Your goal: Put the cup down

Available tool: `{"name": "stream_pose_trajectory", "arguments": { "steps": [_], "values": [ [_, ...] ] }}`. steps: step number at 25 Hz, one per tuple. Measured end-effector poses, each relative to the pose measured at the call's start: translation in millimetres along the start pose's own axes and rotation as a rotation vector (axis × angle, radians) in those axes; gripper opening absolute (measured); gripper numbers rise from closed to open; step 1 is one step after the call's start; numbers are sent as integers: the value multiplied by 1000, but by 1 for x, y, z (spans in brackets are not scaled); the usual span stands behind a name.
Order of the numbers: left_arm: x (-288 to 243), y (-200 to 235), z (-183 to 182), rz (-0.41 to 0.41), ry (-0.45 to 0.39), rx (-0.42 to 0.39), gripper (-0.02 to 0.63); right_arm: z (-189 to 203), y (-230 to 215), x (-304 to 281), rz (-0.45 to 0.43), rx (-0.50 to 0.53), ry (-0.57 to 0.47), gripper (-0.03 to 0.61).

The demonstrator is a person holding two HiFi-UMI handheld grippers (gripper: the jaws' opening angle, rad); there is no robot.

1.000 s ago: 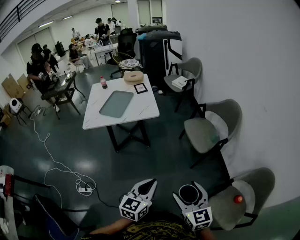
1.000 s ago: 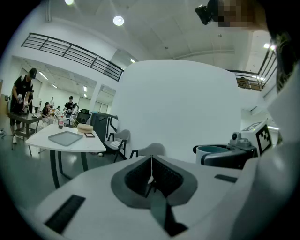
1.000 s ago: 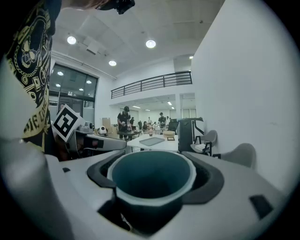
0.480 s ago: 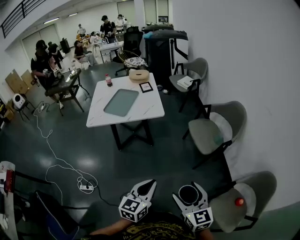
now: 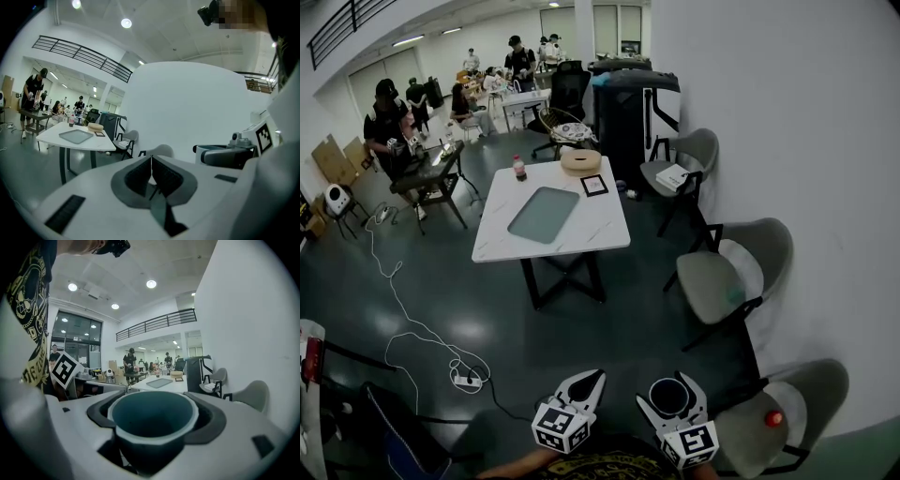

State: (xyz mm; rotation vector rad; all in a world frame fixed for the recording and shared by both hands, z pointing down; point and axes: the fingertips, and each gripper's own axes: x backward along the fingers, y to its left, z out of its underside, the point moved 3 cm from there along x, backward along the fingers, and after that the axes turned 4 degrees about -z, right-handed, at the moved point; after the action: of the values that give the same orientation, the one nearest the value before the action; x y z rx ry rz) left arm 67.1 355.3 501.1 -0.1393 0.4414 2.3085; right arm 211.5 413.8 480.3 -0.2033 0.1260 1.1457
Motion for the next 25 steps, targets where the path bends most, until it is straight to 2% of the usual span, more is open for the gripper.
{"name": "stream_pose_trajectory", "arguments": {
  "steps": [14, 25],
  "values": [
    [-31, 59, -19, -51, 19, 26, 14, -28, -10, -81, -55, 16, 23, 380],
    [-63, 122, -57, -58, -2, 21, 14, -53, -15, -164, -71, 27, 41, 380]
  ]
}}
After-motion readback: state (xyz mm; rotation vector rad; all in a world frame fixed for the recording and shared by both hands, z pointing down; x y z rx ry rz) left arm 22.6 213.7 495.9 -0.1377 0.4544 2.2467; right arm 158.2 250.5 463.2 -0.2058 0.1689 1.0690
